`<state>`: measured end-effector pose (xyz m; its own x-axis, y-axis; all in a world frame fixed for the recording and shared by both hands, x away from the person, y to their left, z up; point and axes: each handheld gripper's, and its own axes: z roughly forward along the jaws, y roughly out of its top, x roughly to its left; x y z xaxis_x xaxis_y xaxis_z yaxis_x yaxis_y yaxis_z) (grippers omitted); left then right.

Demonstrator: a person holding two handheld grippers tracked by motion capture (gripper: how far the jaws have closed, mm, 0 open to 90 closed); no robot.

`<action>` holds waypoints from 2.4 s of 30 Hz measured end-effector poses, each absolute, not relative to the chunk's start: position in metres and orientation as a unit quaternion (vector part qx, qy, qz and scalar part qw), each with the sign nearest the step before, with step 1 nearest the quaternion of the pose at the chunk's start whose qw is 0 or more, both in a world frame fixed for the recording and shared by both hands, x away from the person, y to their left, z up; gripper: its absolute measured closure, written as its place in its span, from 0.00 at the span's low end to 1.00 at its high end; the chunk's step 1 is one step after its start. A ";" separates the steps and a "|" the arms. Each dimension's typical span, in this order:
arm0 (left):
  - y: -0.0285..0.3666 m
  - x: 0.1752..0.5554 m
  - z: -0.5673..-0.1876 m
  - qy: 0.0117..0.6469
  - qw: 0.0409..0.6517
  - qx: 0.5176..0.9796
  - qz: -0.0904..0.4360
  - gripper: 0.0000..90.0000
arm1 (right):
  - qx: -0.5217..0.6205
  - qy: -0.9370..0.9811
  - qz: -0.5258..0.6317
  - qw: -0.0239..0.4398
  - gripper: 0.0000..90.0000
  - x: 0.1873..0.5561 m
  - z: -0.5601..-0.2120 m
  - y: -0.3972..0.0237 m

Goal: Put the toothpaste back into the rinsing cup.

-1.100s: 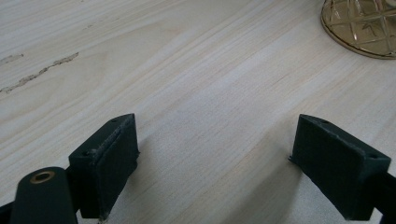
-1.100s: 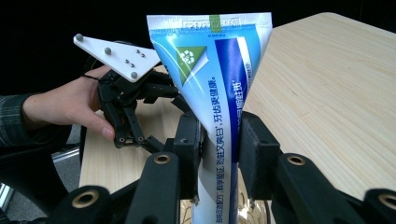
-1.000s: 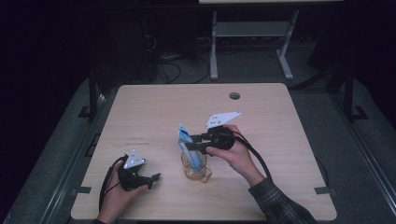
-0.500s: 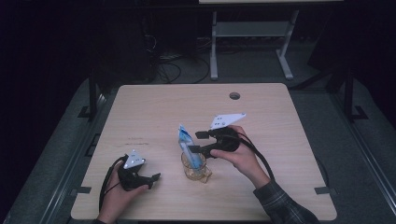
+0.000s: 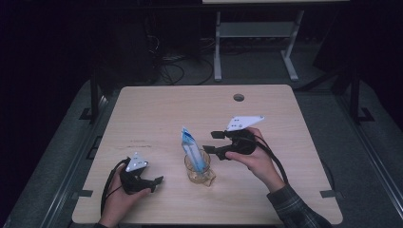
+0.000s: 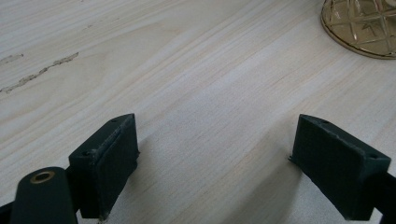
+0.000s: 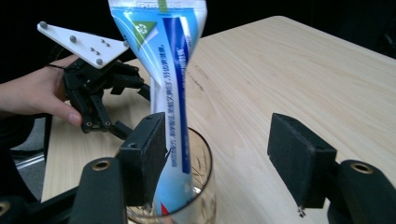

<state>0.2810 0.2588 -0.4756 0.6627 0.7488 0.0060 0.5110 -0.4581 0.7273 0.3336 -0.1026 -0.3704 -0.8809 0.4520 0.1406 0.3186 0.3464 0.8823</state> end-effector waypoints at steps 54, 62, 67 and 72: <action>0.259 0.281 -0.476 0.375 0.360 0.838 0.166 0.15 | 0.370 0.805 0.443 0.135 0.31 0.301 -0.426 -0.220; 0.259 0.281 -0.476 0.375 0.360 0.838 0.166 0.15 | 0.398 0.808 0.411 0.142 0.27 0.295 -0.444 -0.236; 0.259 0.281 -0.476 0.373 0.359 0.839 0.166 0.15 | 0.411 0.810 0.387 0.158 0.24 0.290 -0.452 -0.243; 0.259 0.281 -0.476 0.373 0.359 0.839 0.166 0.15 | 0.425 0.812 0.365 0.163 0.23 0.287 -0.462 -0.252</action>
